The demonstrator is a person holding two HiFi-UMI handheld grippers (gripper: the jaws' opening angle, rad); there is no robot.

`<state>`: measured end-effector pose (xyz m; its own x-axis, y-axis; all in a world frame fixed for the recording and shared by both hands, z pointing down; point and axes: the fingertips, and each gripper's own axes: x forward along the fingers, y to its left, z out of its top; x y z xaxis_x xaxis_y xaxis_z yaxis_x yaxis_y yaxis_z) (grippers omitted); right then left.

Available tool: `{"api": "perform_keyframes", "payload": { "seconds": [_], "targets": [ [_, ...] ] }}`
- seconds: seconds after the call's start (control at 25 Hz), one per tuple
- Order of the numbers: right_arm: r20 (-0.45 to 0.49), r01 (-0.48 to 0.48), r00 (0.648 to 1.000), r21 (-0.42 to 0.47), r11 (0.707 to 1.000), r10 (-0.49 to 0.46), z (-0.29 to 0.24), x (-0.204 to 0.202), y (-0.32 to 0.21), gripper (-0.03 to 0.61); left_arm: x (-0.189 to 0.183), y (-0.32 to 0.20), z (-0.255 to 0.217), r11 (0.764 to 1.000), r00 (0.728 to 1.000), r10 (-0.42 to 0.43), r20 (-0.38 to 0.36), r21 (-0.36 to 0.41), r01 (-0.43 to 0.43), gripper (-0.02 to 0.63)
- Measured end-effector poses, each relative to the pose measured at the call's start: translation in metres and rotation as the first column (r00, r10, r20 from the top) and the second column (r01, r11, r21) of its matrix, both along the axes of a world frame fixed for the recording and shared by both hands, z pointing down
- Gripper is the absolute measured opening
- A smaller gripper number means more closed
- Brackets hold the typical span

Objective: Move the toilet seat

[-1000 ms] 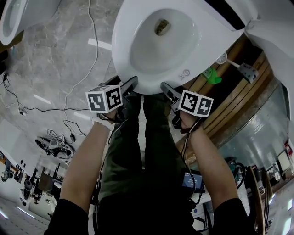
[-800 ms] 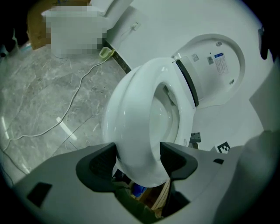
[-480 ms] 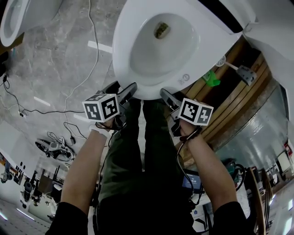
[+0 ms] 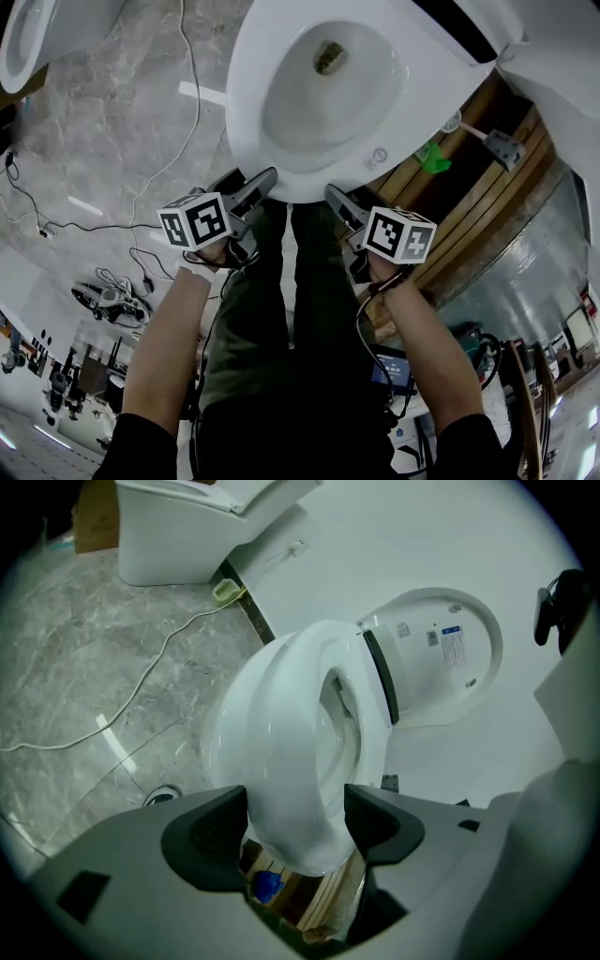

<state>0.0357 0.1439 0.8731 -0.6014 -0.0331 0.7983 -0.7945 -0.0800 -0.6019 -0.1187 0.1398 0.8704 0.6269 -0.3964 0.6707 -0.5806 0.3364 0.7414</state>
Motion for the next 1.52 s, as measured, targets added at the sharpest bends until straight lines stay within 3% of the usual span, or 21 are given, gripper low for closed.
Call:
{"api": "perform_keyframes", "payload": {
  "seconds": [0.32, 0.6, 0.84, 1.2, 1.52],
  "targets": [
    [0.161, -0.112, 0.979, -0.083, 0.99, 0.124, -0.015, -0.015, -0.001, 0.319, 0.0, 0.005, -0.034, 0.999, 0.998, -0.03, -0.048, 0.033, 0.032, 0.308],
    [0.176, -0.179, 0.965, -0.1, 0.979, 0.194, -0.032, -0.011, -0.001, 0.319, 0.003, 0.007, -0.055, 0.998, 0.999, -0.003, -0.044, 0.062, 0.006, 0.308],
    [0.205, -0.196, 0.956, -0.09, 0.976, 0.211, -0.059, -0.01, -0.003, 0.319, 0.004, 0.006, -0.086, 0.994, 0.999, 0.0, -0.04, 0.106, 0.004, 0.308],
    [0.261, -0.213, 0.938, -0.081, 0.974, 0.227, -0.11, -0.009, -0.007, 0.319, 0.006, 0.004, -0.145, 0.983, 0.994, 0.096, -0.049, 0.161, -0.087, 0.308],
    [0.306, -0.189, 0.929, -0.099, 0.977, 0.21, -0.15, -0.004, -0.012, 0.319, 0.013, -0.006, -0.188, 0.976, 0.993, 0.117, -0.026, 0.186, -0.11, 0.308]
  ]
}}
